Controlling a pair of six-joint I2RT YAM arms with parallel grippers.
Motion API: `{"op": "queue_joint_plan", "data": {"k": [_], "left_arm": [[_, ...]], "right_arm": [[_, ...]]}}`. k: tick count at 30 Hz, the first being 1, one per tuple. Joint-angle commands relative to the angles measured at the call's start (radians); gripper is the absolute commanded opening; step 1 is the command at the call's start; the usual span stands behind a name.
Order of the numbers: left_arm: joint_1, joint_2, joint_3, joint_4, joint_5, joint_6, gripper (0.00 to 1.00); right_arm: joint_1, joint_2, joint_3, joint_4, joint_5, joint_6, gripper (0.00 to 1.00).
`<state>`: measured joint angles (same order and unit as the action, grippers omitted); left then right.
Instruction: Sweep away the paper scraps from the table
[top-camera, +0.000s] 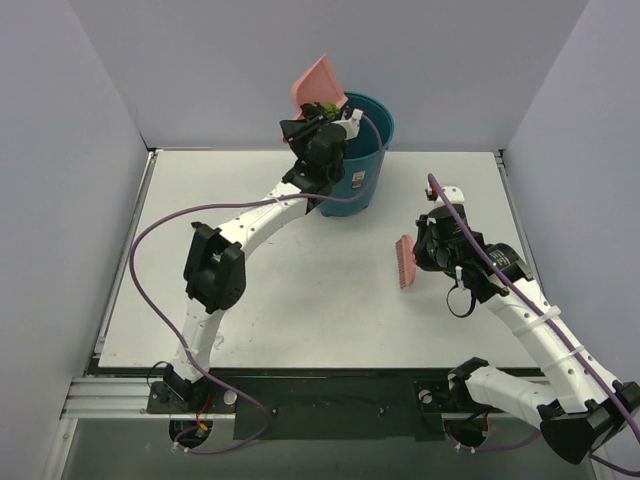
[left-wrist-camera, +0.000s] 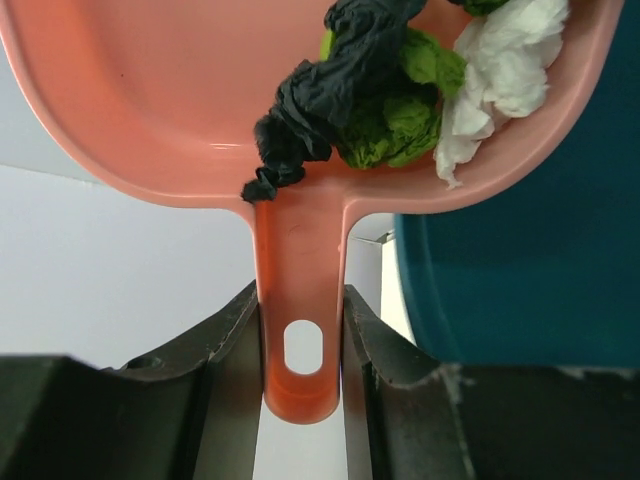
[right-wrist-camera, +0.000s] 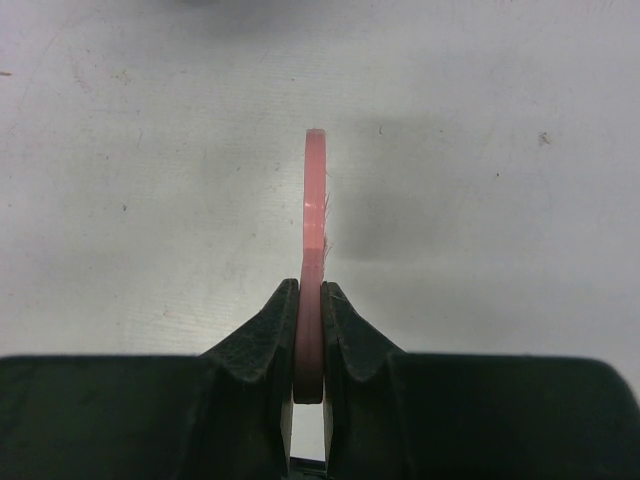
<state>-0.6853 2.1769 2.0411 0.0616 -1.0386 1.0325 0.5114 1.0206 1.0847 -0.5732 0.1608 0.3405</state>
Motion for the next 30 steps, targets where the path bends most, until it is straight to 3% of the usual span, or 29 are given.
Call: {"op": "queue_joint_plan", "data": {"k": [1,13,22,30], "left_arm": [[0.003,-0.089,-0.077,0.288,0.006,0.127,0.00],[0.000,-0.146,-0.254,0.631,0.130,0.418,0.00],[0.004,-0.180,-0.383,0.782,0.305,0.583,0.00],[0.023,-0.224,-0.444,0.782,0.408,0.646,0.00]], "right_arm": [[0.006,-0.022,-0.005,0.033,0.016,0.008,0.00],[0.010,-0.031,-0.006,0.033,0.016,0.008,0.00],[0.010,-0.039,-0.009,0.032,0.016,0.008,0.00],[0.012,-0.047,-0.008,0.029,0.014,0.005,0.00]]}}
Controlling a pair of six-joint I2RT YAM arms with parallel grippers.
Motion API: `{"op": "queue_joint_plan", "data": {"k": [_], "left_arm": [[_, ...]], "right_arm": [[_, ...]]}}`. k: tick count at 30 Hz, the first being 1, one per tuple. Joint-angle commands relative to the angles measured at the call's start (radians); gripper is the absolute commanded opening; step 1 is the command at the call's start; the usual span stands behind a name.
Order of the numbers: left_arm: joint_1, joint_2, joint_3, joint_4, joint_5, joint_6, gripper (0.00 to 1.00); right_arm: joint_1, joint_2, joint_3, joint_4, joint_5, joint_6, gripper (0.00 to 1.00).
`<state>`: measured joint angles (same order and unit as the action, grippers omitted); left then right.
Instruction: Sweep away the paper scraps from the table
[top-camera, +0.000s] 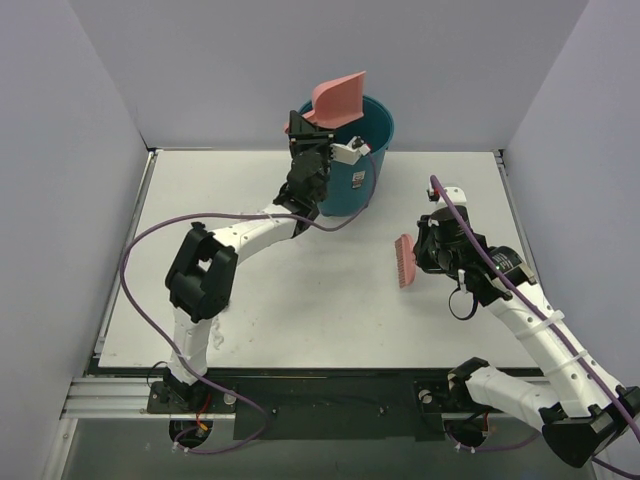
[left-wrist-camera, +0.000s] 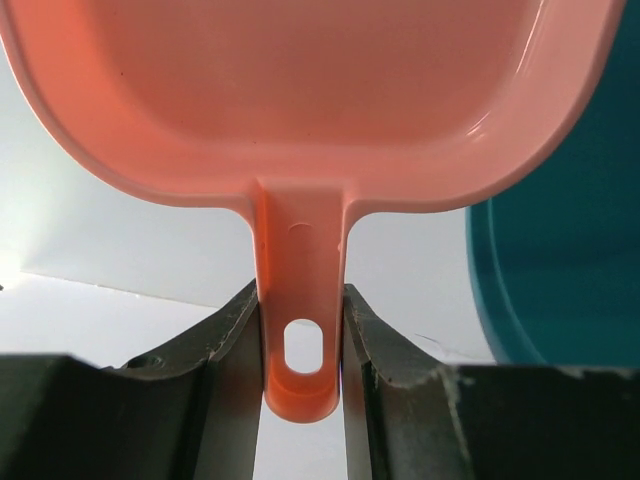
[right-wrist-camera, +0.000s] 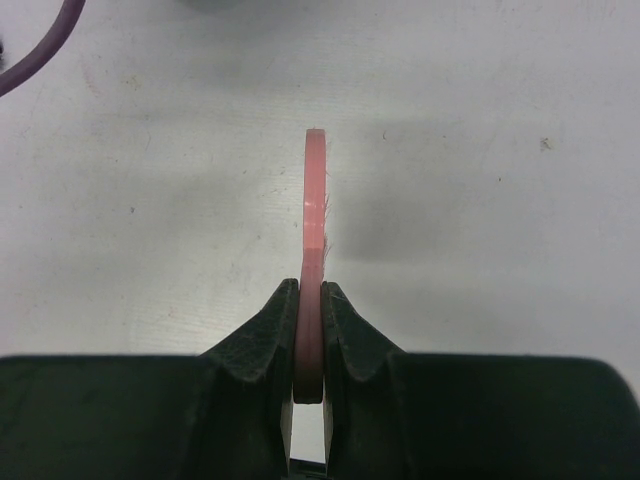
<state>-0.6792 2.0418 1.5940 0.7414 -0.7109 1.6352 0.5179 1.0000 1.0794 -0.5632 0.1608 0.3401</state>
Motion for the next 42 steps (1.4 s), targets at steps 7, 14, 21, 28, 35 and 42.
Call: {"op": "queue_joint_plan", "data": {"k": [7,14,21,28,35,42], "left_arm": [[0.021,-0.111,-0.009,0.095,0.097,0.045,0.00],[0.024,-0.169,0.133,-0.347,0.002,-0.399,0.00],[0.041,-0.229,0.236,-0.779,-0.018,-0.815,0.00],[0.044,-0.269,0.358,-1.113,-0.016,-1.115,0.00],[0.058,-0.267,0.628,-1.574,0.060,-1.527,0.00],[0.101,-0.324,0.678,-1.869,0.160,-1.771,0.00]], "right_arm": [[0.007,-0.024,0.002,0.019,0.016,0.005,0.00],[0.005,-0.026,0.019,0.019,0.026,0.013,0.00],[0.008,-0.026,0.024,0.036,0.034,0.051,0.00],[0.019,-0.040,0.007,0.107,0.040,0.123,0.00],[0.114,-0.021,-0.029,0.271,0.028,0.264,0.00],[0.238,0.086,-0.125,0.649,-0.056,0.476,0.00]]}}
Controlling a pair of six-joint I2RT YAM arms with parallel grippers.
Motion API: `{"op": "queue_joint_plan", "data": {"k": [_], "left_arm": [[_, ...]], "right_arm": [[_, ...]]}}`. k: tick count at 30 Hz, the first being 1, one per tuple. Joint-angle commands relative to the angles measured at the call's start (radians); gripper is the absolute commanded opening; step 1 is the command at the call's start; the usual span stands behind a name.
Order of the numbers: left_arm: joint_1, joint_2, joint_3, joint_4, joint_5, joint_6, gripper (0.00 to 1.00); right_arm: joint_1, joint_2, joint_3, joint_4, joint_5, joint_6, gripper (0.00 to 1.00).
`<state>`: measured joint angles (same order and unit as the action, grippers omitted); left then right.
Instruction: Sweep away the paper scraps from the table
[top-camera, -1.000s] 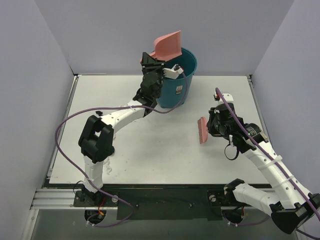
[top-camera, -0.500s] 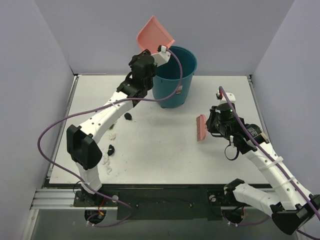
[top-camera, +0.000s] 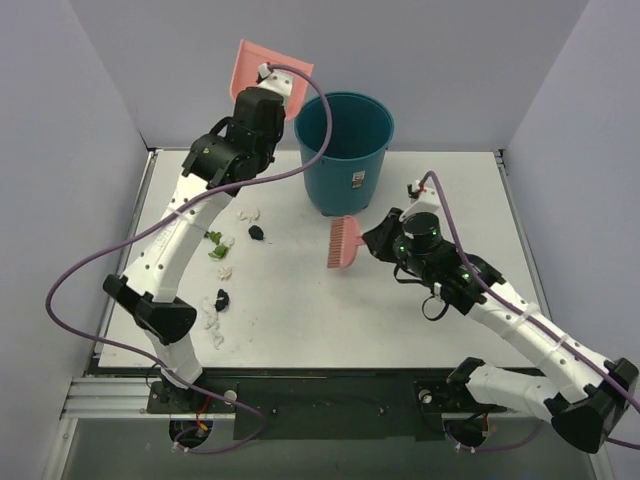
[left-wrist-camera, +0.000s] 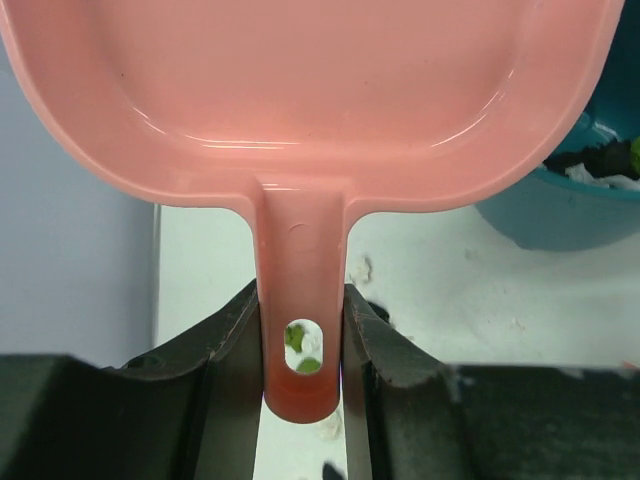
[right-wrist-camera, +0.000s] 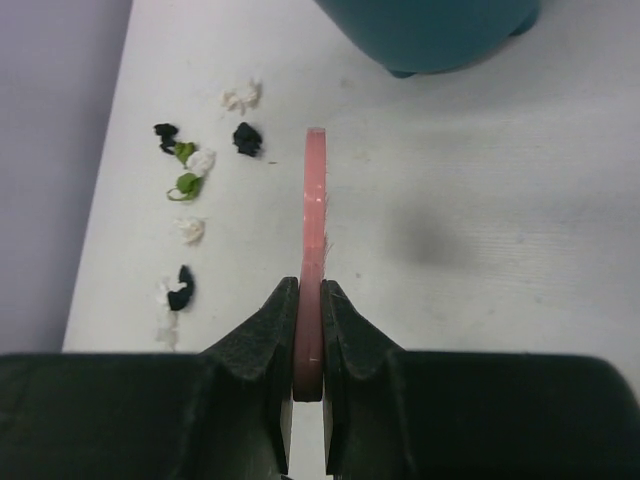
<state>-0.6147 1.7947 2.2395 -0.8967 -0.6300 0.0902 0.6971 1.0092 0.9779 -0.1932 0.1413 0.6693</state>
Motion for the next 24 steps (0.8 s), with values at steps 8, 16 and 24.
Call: {"op": "queue_joint_plan", "data": {"k": [8,16,24], "left_arm": [[0.092,-0.239,-0.153,-0.286,0.162,-0.403,0.00],[0.165,-0.380,-0.346,-0.249,0.249,-0.497,0.00],[0.184,-0.445,-0.445,-0.239,0.286,-0.497,0.00]], "right_arm": [[0.245,0.291,-0.007,0.573,-0.127,0.275,0.00],[0.403,0.569,0.094,0.744,-0.213,0.342,0.00],[0.450,0.833,0.229,0.796,-0.273,0.365,0.00]]}}
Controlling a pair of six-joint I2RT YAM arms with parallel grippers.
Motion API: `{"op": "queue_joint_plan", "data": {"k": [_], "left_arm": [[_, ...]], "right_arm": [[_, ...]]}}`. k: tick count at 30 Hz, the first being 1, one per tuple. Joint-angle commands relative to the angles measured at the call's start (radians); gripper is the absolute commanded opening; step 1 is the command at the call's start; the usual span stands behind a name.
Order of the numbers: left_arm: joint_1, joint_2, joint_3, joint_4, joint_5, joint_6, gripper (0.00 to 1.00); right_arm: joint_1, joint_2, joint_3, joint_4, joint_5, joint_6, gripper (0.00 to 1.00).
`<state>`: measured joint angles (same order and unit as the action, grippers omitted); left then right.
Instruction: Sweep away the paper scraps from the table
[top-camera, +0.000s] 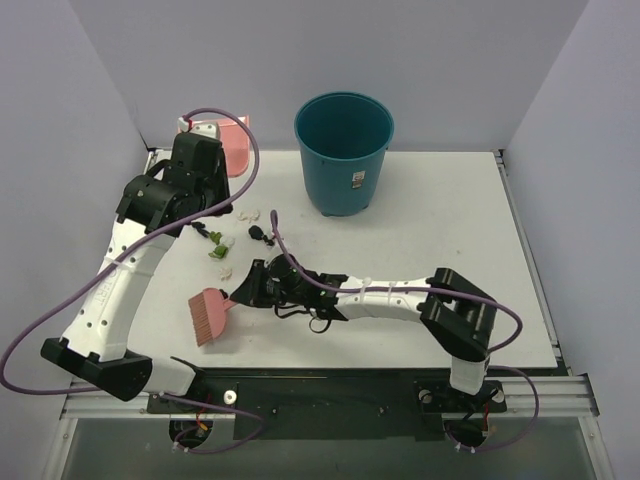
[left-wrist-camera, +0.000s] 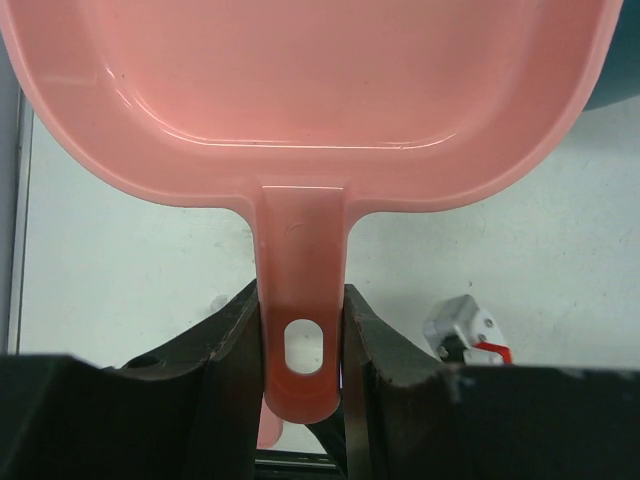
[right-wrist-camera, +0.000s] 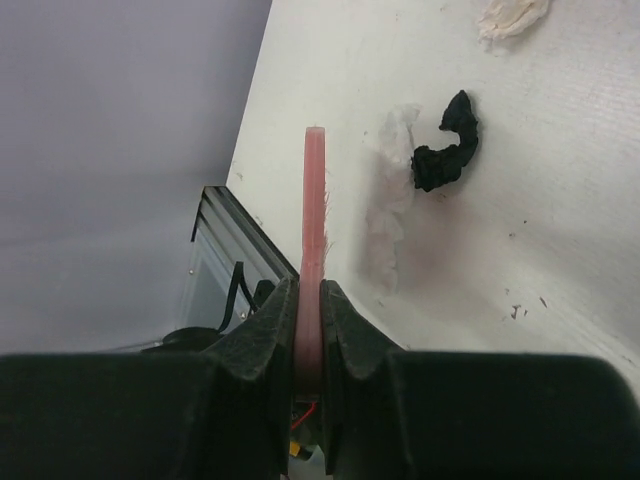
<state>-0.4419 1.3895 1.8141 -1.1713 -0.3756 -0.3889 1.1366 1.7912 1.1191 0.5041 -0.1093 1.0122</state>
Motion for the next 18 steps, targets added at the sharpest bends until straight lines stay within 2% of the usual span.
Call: {"op": "queue_joint_plan", "data": {"k": [1,8,14,18], "left_arm": [[0.011,-0.044,-0.028,0.036,0.037,-0.015,0.00],[0.014,-0.061,-0.074,0.044,0.073,0.002,0.00],[0.014,-0.073,-0.127,0.065,0.132,0.016,0.00],[0.014,-0.087,-0.179,0.100,0.185,0.018,0.00]], "right_arm": [[0.012,0.081,0.099,0.088,-0.012,0.014,0.00],[-0.009,0.083,0.091,-0.064,0.106,-0.072,0.00],[-0.092,-0.067,-0.106,-0.096,0.184,-0.103,0.00],[-0.173,-0.232,-0.257,-0.119,0.210,-0.118,0.00]]}}
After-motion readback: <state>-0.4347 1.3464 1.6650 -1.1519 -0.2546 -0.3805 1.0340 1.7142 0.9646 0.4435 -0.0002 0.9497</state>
